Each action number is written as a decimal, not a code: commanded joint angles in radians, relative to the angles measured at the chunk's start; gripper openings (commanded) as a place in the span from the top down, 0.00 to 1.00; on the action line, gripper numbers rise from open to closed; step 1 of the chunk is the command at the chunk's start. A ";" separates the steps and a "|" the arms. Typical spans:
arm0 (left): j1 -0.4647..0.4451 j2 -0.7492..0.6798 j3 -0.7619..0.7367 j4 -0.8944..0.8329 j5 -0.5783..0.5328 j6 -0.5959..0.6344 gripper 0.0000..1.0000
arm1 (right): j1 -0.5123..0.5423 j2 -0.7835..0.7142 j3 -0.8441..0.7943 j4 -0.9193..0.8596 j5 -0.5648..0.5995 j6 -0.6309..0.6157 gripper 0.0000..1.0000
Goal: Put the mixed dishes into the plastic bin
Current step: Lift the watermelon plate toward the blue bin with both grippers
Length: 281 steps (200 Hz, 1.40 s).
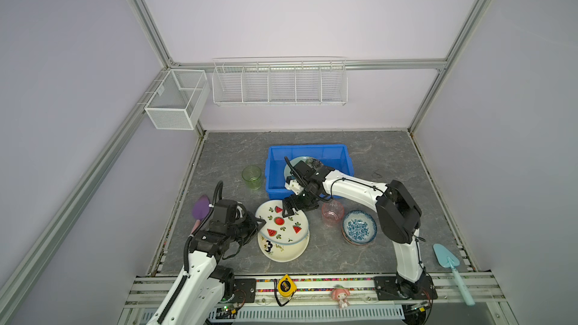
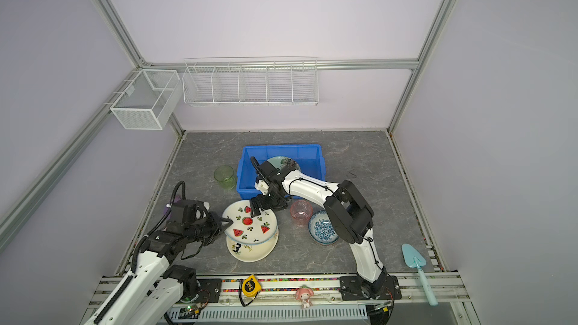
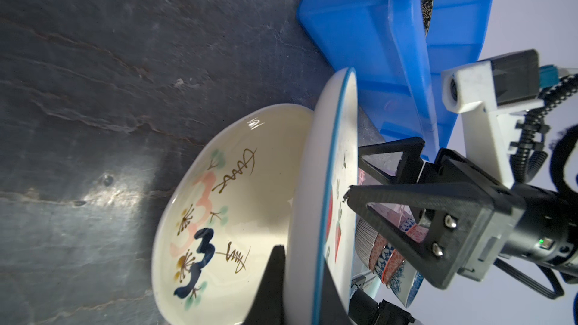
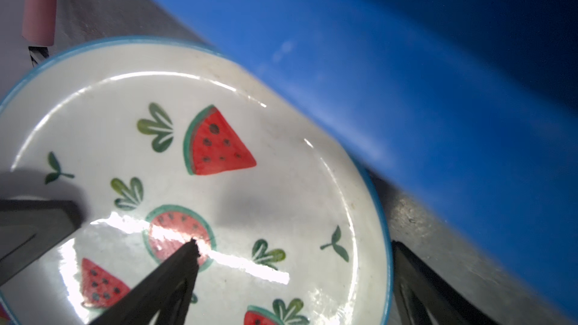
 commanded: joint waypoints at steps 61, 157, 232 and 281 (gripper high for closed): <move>0.024 -0.024 0.067 0.030 0.117 0.105 1.00 | -0.041 -0.119 0.035 -0.062 -0.007 -0.036 0.07; 0.091 -0.040 0.122 0.035 0.233 0.165 1.00 | -0.139 -0.251 0.069 -0.136 -0.185 -0.069 0.08; 0.103 -0.013 0.186 0.173 0.323 0.141 1.00 | -0.267 -0.353 -0.017 -0.094 -0.340 -0.046 0.06; 0.103 0.066 0.207 0.389 0.370 0.059 1.00 | -0.328 -0.405 -0.100 -0.043 -0.408 -0.026 0.04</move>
